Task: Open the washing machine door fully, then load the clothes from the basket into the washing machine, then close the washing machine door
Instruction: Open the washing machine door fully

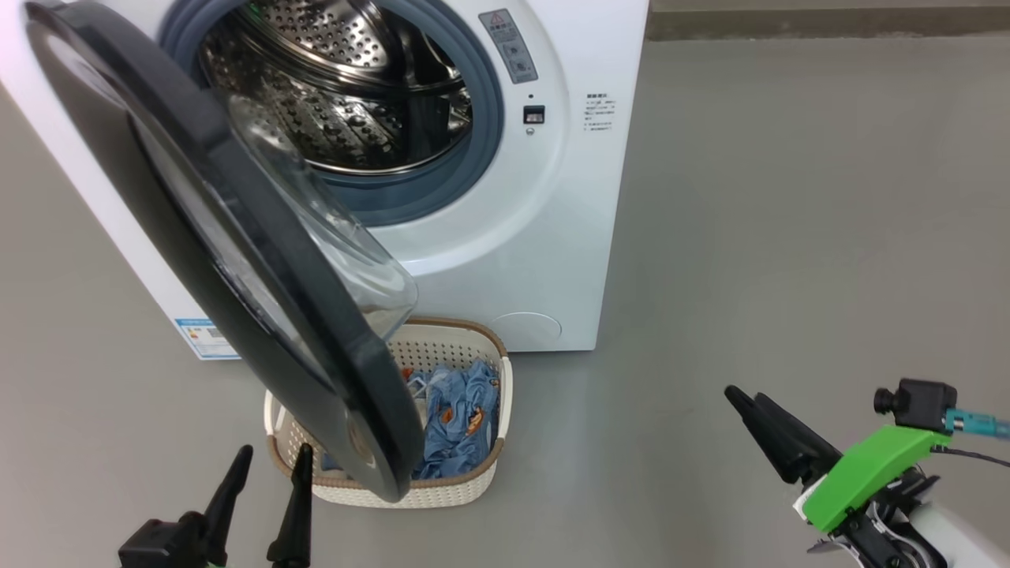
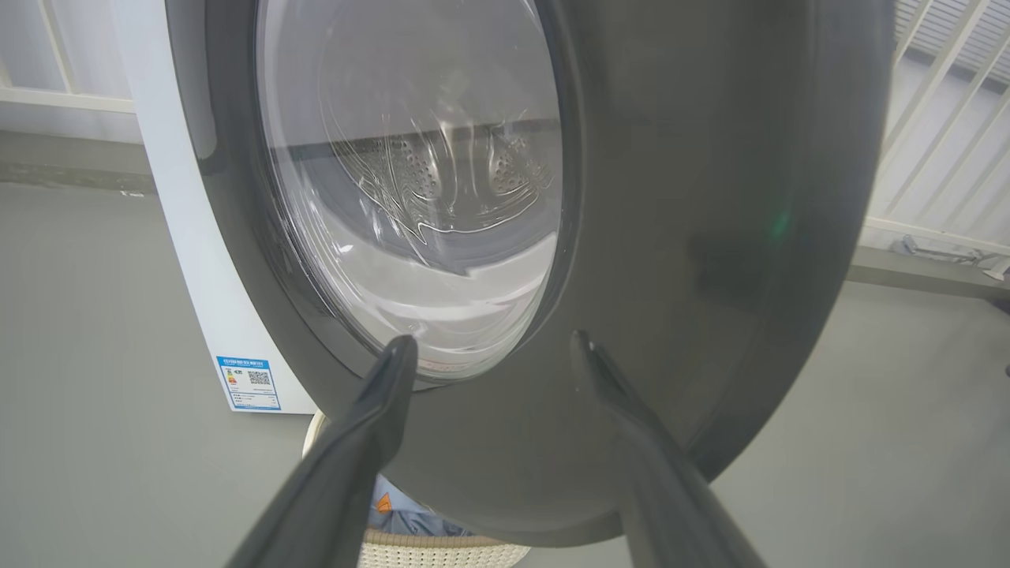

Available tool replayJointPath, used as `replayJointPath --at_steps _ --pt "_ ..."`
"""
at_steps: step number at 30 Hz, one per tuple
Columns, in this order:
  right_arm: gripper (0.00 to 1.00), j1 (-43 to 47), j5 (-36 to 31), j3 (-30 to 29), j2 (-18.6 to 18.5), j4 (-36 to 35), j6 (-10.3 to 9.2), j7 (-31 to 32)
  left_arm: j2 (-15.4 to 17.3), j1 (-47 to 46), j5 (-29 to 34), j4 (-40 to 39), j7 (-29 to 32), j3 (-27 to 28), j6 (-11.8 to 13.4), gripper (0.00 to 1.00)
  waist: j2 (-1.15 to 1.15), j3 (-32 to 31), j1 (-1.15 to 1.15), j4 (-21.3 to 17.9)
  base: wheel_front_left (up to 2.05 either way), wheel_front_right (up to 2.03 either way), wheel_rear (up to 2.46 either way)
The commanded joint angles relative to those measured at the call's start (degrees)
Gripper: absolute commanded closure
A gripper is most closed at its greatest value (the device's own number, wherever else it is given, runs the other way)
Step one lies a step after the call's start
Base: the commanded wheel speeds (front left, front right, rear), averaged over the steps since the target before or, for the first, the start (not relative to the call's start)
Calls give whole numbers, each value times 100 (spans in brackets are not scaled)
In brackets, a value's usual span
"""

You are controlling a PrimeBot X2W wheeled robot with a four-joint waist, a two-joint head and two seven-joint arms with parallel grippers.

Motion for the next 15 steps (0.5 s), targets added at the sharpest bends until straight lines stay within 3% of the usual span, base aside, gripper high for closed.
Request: replayJointPath --at_steps 1,9,15 --pt "0 62 -119 143 -160 -15 9 -278 63 -121 -28 -120 -36 239 -9 0 0 23 0 -36 0 0 0" --pt "0 -56 -754 560 -264 588 9 -1092 38 -158 -29 -103 -36 286 -9 0 0 92 0 -50 0 0 0" --pt "0 -79 -1801 -62 -82 817 9 -1158 32 -215 -30 -96 -36 321 -9 0 0 155 0 -40 0 0 0"
